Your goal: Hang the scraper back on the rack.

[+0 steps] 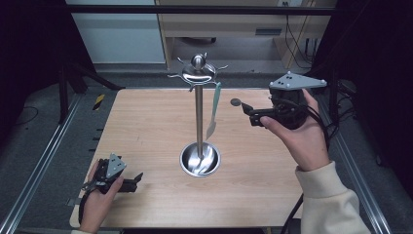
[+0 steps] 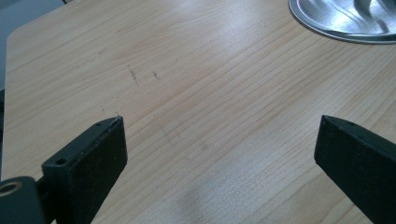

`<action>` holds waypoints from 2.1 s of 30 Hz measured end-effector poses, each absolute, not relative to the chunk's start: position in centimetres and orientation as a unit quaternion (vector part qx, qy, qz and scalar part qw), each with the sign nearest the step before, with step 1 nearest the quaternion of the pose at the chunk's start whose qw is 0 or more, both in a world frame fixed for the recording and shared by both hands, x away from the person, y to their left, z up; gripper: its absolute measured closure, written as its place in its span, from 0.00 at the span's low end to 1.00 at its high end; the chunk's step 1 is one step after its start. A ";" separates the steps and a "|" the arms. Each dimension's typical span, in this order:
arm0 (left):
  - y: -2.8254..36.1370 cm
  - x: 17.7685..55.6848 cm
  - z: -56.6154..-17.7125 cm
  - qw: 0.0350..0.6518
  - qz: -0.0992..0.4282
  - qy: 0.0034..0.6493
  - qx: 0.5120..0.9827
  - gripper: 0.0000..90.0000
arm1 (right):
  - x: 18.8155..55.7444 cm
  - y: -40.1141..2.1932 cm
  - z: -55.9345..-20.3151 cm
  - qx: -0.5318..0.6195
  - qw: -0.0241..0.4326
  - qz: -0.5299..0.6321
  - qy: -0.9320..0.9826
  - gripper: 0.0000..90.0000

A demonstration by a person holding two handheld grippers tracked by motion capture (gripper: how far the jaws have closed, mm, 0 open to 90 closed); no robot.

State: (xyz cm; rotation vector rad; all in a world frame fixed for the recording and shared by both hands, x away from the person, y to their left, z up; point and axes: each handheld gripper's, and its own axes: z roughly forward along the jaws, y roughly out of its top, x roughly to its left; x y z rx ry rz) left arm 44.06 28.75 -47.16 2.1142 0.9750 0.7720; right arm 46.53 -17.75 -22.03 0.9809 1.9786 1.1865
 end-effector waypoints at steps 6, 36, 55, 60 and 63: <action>28.8 44.1 -47.1 0.338 0.297 0.376 0.810 0.03 | 46.1 -18.5 -22.6 0.373 0.326 0.465 0.734 0.08; 28.9 43.9 -47.0 0.344 0.301 0.376 0.806 0.03 | 44.6 -19.8 -33.9 0.418 0.291 0.430 0.745 0.11; 28.8 43.9 -47.1 0.341 0.299 0.377 0.807 0.03 | 45.2 -18.6 -40.1 0.426 0.257 0.385 0.778 0.12; 28.7 43.9 -47.1 0.340 0.300 0.376 0.808 0.03 | 45.6 -18.5 -41.4 0.431 0.251 0.378 0.780 0.12; 28.8 43.9 -47.1 0.340 0.299 0.377 0.808 0.03 | 45.8 -18.5 -41.9 0.435 0.248 0.375 0.780 0.12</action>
